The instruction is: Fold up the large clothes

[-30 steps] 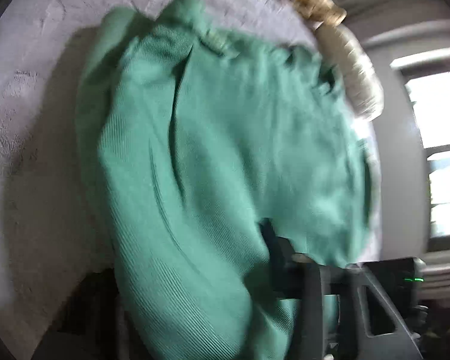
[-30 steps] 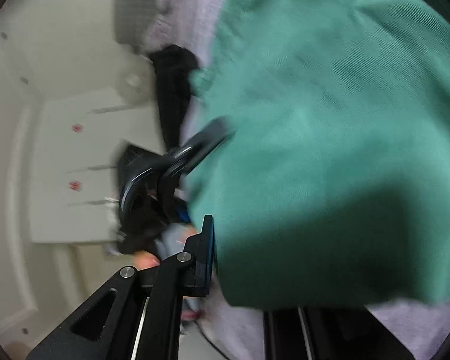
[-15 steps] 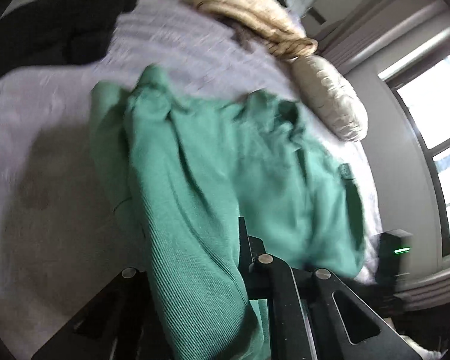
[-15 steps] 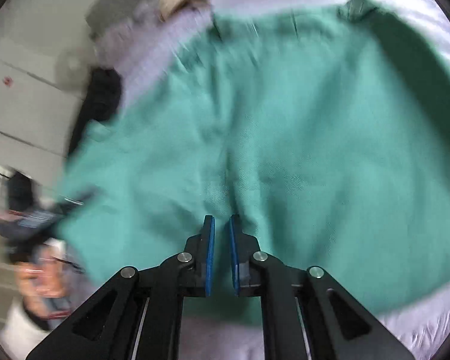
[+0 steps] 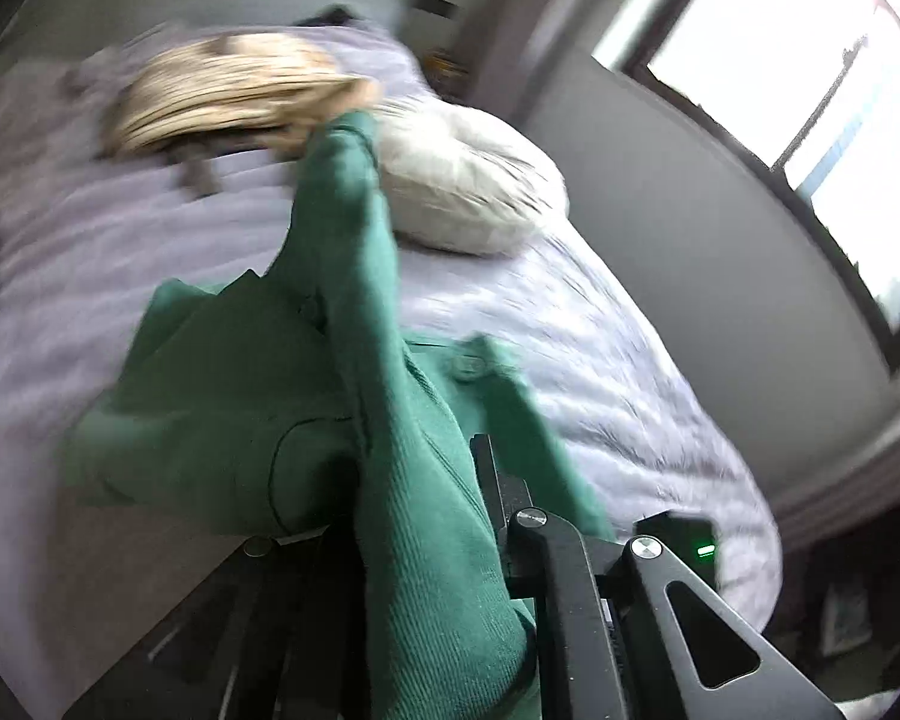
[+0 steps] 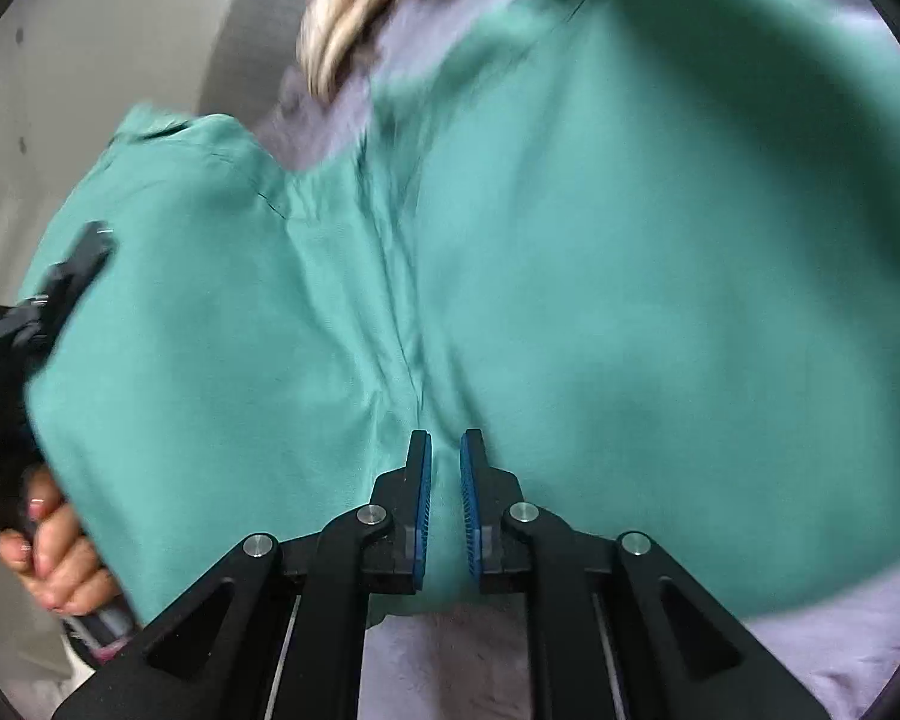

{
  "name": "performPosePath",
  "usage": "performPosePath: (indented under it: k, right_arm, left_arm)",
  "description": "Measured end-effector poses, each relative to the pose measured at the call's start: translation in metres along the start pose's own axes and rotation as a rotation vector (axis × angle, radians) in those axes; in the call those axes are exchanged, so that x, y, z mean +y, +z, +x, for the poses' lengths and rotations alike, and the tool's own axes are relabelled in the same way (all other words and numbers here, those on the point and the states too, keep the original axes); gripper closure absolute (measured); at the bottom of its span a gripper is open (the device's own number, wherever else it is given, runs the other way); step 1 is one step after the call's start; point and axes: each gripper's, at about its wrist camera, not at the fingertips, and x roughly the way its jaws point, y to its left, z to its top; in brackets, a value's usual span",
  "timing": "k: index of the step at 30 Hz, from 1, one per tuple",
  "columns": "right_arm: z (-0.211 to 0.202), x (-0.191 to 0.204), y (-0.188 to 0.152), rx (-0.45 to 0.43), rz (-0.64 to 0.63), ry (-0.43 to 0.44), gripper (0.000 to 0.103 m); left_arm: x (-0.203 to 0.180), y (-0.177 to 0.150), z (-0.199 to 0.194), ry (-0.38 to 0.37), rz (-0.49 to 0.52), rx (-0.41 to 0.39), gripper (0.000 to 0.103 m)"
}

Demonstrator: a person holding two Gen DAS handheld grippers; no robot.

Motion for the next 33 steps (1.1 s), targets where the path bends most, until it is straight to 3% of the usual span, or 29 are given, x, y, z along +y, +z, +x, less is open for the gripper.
performPosePath:
  k: [4, 8, 9, 11, 12, 13, 15, 20, 23, 26, 31, 33]
  right_arm:
    - [-0.045, -0.038, 0.005, -0.099, 0.088, 0.015, 0.090]
    - [-0.069, -0.096, -0.003, -0.107, 0.226, 0.038, 0.093]
    - [-0.070, -0.108, -0.007, -0.108, 0.268, 0.071, 0.093]
    - [-0.071, -0.115, -0.012, -0.116, 0.294, 0.105, 0.093]
    - [-0.072, -0.116, -0.014, -0.117, 0.292, 0.111, 0.093]
    - [-0.077, -0.120, -0.016, -0.118, 0.290, 0.112, 0.093]
    - [-0.075, -0.120, -0.017, -0.115, 0.291, 0.113, 0.093]
    - [-0.081, -0.126, -0.012, -0.106, 0.313, 0.115, 0.093]
    - [-0.082, -0.128, -0.006, -0.111, 0.329, 0.114, 0.090]
    - [-0.090, -0.132, -0.013, -0.122, 0.346, 0.137, 0.068]
    - [-0.108, -0.118, -0.042, -0.128, 0.301, 0.152, 0.047]
    - [-0.105, -0.105, -0.055, -0.090, 0.274, 0.175, 0.038]
  left_arm:
    - [-0.060, 0.001, 0.078, 0.027, 0.136, 0.107, 0.090]
    - [-0.092, -0.017, 0.143, 0.168, 0.232, 0.209, 0.089]
    - [-0.095, -0.021, 0.151, 0.191, 0.240, 0.223, 0.082]
    - [-0.097, -0.026, 0.153, 0.167, 0.229, 0.221, 0.060]
    - [-0.100, -0.027, 0.150, 0.128, 0.217, 0.210, 0.038]
    - [-0.104, -0.026, 0.145, 0.091, 0.210, 0.191, 0.024]
    - [-0.118, -0.024, 0.137, 0.047, 0.224, 0.152, 0.019]
    - [-0.137, -0.017, 0.111, -0.062, 0.257, 0.099, 0.019]
    - [-0.123, -0.013, 0.085, -0.025, 0.241, 0.037, 0.019]
    - [-0.077, -0.014, 0.061, 0.101, 0.160, 0.004, 0.019]
    - [0.015, -0.036, 0.036, 0.263, -0.015, 0.054, 0.019]
    - [0.039, -0.048, 0.027, 0.314, -0.073, 0.068, 0.019]
